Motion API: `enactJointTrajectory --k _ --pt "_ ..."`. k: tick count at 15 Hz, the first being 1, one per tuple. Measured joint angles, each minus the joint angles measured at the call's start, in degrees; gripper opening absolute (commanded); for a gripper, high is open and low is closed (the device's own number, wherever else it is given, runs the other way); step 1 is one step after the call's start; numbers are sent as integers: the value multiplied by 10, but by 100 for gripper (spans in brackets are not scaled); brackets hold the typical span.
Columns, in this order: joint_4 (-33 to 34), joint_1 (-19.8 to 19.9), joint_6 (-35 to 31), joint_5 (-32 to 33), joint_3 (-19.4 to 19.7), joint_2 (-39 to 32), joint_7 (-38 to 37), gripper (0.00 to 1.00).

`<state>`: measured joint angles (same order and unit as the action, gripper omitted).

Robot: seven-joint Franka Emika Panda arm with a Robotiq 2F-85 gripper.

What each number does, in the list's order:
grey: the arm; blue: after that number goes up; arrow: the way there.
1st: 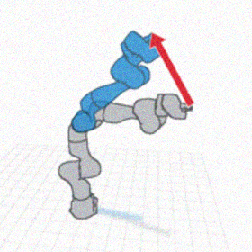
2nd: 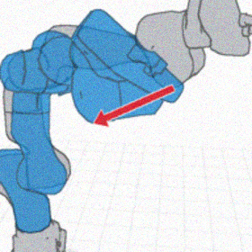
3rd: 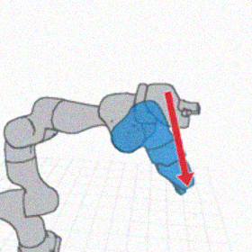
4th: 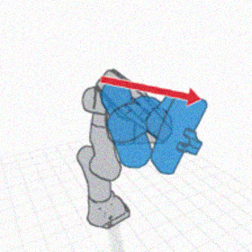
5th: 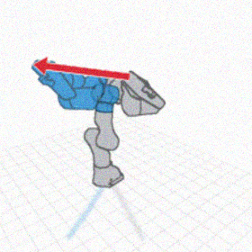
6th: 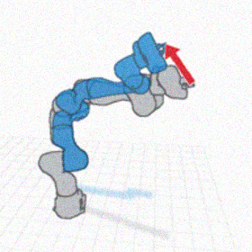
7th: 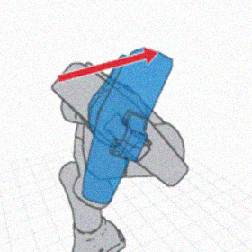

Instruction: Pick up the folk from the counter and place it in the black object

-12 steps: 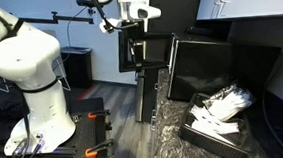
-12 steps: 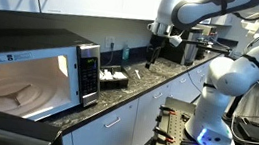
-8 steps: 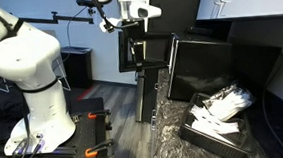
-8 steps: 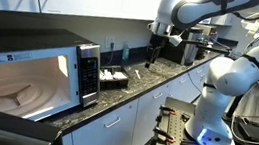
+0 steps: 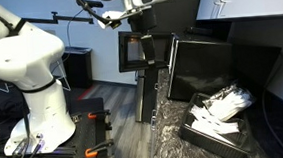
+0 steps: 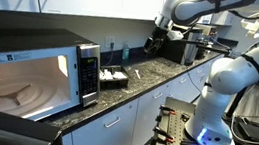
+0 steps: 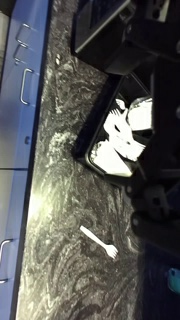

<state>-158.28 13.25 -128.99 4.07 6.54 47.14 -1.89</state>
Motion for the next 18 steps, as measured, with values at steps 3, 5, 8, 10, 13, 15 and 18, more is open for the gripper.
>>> enactJointTrajectory --k 3,5,8,10,13,15,18 --pt "9 51 -29 22 22 -11 -9 100" --pt "15 82 -37 27 39 -25 -12 100" --pt "28 108 -24 25 67 -58 -12 100" --pt "36 108 -19 24 75 -74 -13 100" --pt "39 108 -18 24 75 -79 -17 100" --pt "38 110 -18 24 76 -80 -22 100" --pt "39 119 -32 23 82 -91 -54 100"
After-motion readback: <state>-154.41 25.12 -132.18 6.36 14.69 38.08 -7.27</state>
